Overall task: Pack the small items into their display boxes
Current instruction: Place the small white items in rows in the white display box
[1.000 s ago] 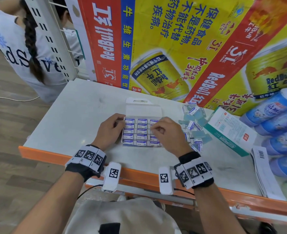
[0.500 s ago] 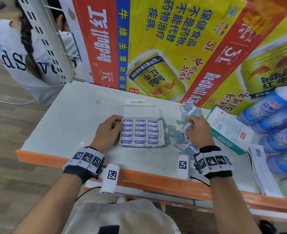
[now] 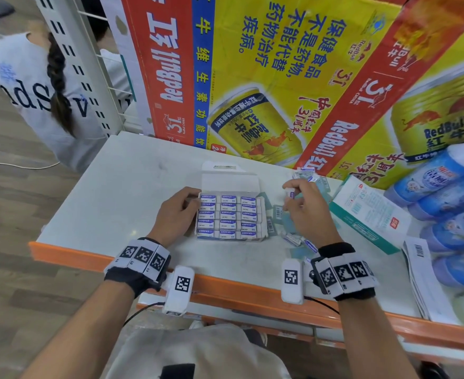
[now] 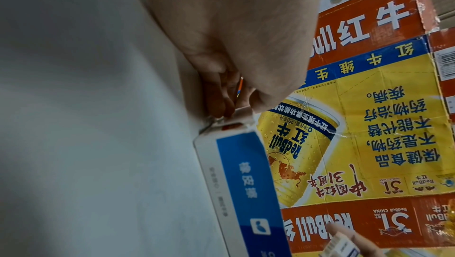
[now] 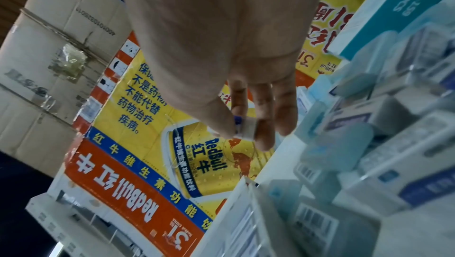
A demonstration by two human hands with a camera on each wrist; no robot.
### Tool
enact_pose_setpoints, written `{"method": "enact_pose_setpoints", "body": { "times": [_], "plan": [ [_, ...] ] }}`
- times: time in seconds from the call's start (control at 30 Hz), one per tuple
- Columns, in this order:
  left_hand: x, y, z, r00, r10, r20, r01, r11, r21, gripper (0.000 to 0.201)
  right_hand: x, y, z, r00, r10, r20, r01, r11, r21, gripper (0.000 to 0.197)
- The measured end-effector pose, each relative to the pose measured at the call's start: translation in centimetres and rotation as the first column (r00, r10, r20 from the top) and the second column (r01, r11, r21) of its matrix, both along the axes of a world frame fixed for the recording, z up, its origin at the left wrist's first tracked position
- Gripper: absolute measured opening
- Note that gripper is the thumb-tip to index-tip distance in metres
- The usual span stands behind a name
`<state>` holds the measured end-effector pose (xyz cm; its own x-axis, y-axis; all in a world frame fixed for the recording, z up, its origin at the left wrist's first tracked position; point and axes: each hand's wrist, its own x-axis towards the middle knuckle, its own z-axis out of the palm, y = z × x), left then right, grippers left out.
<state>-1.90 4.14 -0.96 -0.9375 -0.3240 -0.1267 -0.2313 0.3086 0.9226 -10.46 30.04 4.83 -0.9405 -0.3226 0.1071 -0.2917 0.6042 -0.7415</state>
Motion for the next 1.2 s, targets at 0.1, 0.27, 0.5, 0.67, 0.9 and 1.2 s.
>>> {"method": "enact_pose_setpoints", "body": {
  "times": [0.1,0.27,0.5,0.67,0.9,1.2],
  "plan": [
    [0.0,0.0,0.0,1.0,0.004,-0.007,-0.004,1.0,0.012,0.019,0.5,-0.7,0.0,0.996,0.091,0.02,-0.092,0.995,0.025,0.03],
    [0.0,0.0,-0.1,1.0,0.002,-0.001,-0.002,1.0,0.011,0.019,1.5,-1.5,-0.3,0.968,0.215,0.13,-0.216,0.976,-0.004,0.024],
    [0.0,0.0,0.1,1.0,-0.002,-0.005,0.002,1.0,0.016,0.019,2.1,-2.0,-0.8,0.958,0.216,0.187,-0.224,0.974,0.02,0.011],
    [0.0,0.1,0.0,1.0,-0.004,-0.013,0.004,1.0,0.017,0.018,2.1,-2.0,-0.6,0.964,0.204,0.169,-0.219,0.973,0.076,0.014],
    [0.1,0.0,-0.1,1.0,0.003,-0.014,-0.003,1.0,0.028,0.018,1.9,-2.1,-0.9,0.965,0.238,0.112,-0.256,0.948,0.189,0.014],
    [-0.2,-0.1,-0.6,0.999,-0.001,-0.051,0.0,1.0,-0.001,0.019,2.1,-2.2,-1.4,0.971,0.21,0.116,-0.232,0.947,0.224,0.024]
  ]
}}
